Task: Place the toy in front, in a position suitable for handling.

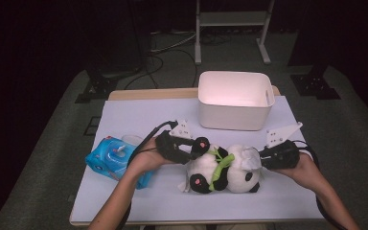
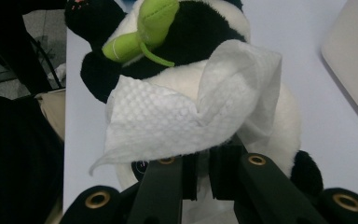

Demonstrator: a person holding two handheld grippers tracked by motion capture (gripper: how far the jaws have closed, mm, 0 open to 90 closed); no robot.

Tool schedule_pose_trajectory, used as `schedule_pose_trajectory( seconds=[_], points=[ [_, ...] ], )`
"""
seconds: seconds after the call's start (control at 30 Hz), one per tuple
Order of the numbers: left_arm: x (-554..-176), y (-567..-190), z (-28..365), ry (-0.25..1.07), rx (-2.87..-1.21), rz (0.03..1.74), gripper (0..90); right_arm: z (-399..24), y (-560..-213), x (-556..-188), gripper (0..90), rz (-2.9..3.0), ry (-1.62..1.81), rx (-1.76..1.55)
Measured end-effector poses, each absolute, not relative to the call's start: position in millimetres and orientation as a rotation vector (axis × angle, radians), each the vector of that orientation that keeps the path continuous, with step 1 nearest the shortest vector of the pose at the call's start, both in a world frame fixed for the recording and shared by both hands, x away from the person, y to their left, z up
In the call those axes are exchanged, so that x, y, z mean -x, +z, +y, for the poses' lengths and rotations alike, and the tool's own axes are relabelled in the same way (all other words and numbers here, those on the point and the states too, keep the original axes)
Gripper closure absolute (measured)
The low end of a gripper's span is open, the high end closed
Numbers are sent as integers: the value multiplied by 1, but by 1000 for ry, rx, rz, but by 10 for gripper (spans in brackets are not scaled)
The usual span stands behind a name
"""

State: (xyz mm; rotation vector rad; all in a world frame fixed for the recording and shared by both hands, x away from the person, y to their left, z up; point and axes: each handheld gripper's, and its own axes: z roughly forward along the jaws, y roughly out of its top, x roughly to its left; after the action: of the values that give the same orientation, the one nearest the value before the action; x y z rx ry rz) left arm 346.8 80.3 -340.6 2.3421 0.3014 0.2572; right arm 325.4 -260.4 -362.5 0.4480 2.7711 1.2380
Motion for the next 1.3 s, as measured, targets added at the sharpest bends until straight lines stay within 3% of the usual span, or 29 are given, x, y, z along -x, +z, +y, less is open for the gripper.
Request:
schedule_pose_trajectory(
  seconds=[0.3, 0.57, 1.07, 1.3],
  points=[
    [-339, -339, 77, 246, -2344, 251, 486, -249, -354, -336, 826, 2740, 1151, -440],
    [-338, -351, 62, 232, -2376, 222, 485, -229, -345, -322, 823, 2731, 1143, -329],
    [-336, -347, 75, 239, -2336, 243, 471, -290, -378, -307, 823, 2719, 1187, -548],
    [-329, -342, 85, 246, -2326, 235, 456, -284, -377, -302, 822, 2736, 1132, -522]
  ],
)
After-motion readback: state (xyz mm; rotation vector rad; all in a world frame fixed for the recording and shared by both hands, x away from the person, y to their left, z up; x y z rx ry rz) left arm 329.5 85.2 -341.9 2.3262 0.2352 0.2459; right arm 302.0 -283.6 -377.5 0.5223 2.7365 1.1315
